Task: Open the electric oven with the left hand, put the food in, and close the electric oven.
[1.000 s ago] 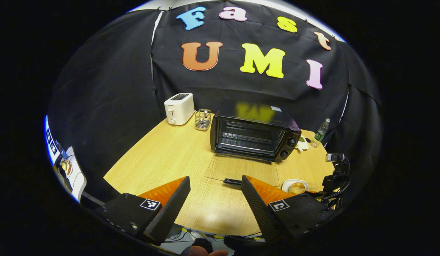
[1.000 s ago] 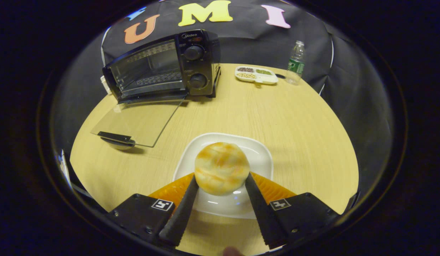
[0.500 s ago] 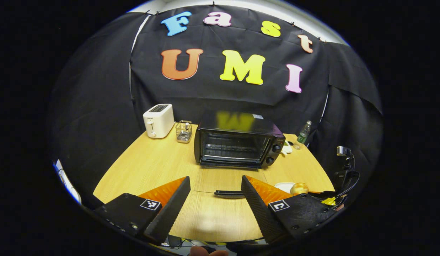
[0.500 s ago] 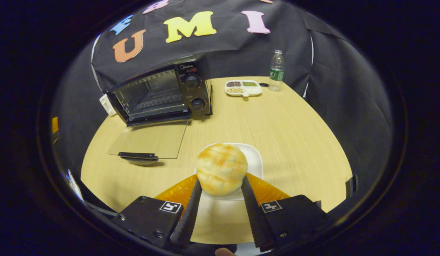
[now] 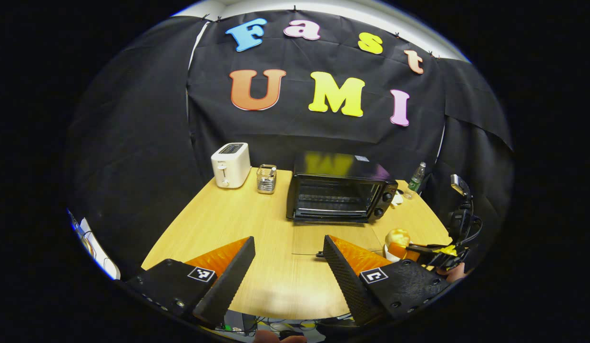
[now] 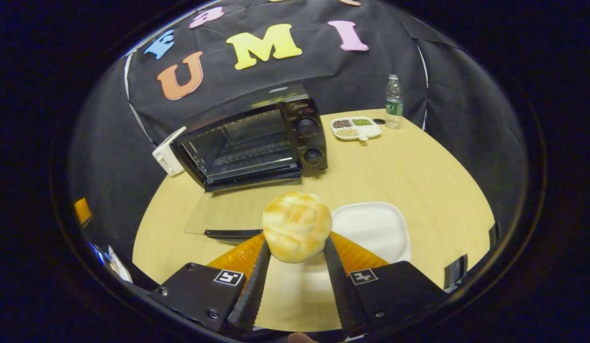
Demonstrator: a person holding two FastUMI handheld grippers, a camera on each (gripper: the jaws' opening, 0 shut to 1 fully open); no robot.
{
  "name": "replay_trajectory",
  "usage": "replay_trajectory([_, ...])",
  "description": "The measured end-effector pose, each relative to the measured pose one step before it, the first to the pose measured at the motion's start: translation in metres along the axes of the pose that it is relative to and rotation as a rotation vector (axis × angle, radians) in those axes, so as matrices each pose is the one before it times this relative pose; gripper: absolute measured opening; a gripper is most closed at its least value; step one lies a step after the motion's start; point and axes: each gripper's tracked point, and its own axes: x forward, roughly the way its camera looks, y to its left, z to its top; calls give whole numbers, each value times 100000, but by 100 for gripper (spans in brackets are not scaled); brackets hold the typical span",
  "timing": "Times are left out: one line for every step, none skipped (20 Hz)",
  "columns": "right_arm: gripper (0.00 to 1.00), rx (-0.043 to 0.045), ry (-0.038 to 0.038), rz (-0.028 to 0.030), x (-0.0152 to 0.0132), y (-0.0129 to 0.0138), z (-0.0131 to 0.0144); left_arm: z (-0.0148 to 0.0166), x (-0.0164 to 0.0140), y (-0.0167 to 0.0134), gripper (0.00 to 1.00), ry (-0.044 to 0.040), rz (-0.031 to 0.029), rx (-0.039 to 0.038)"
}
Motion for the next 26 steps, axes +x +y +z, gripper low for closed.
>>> replay_trajectory([65,1930,-1497,1296,1194,1462,696,-81,-340,937,95,580,1291,-666])
replay_trajectory([66,1941,-1382,1179,1319,1466,644,-223,-259,1007,95,504,1426,-267])
replay_trajectory([66,2421,-1399,1438,1334,1472,550,-120,-293,882,95,353,1275,-66])
replay_trajectory([65,2052,-996,1144,1400,1316,394,-56,-335,783,95,204,1137,199])
replay_trajectory([65,1737,-984,427,1302,998,375,15,-162,867,95,200,1100,610])
replay_trajectory([65,1752,-1088,99,1162,868,321,-315,-129,791,95,922,1131,1005])
replay_trajectory([65,1934,-1854,201,1169,930,590,-111,-83,574,95,901,663,1296])
replay_trajectory([65,1714,-1746,338,1174,877,544,-158,-85,415,95,212,34,861])
replay_trajectory([65,1792,-2077,250,1120,763,628,33,-63,264,95,196,-509,571])
replay_trajectory([65,1852,-2310,-406,1081,599,624,-269,-165,460,95,453,-216,904])
replay_trajectory([65,2079,-2714,-761,1132,334,589,-239,-143,506,95,744,317,1081])
replay_trajectory([65,2233,-2099,-1217,1180,276,265,-100,-42,646,95,193,1438,1132])
replay_trajectory([65,2572,-1644,-1254,1084,271,306,-68,-129,654,95,81,1192,1013])
replay_trajectory([65,2397,-1488,-913,870,456,195,-377,-304,174,95,107,443,1459])
replay_trajectory([65,1978,-1651,-780,791,347,177,-238,-117,391,95,447,813,1503])
replay_trajectory([65,1545,-1565,-407,767,374,97,-316,-81,608,95,445,571,1165])
replay_trajectory([65,1042,-1423,-296,646,368,81,-177,-62,576,95,224,765,597])
replay_trajectory([65,754,-1455,-554,543,249,15,-290,-291,520,96,379,747,-40])
replay_trajectory([65,332,-1744,-483,445,8,79,-205,-205,511,96,326,795,-431])
replay_trajectory([65,55,-1883,-844,463,-23,61,-301,-173,440,96,572,893,-496])
replay_trajectory([67,-287,-1447,-1273,485,-159,103,-303,14,368,96,920,768,-469])
replay_trajectory([67,-1068,-484,-1130,441,-165,-146,-301,-15,282,96,717,352,-707])
replay_trajectory([69,-983,101,-466,428,-94,-127,-150,-137,198,96,229,132,-844])
replay_trajectory([70,-1033,-68,-220,193,10,-111,-20,-99,233,96,-122,131,-692])
replay_trajectory([73,-1124,32,230,193,-29,-93,-14,-93,69,96,-157,55,-435])
replay_trajectory([75,-1032,571,-436,90,-154,-219,-132,-22,43,96,189,-108,-444])
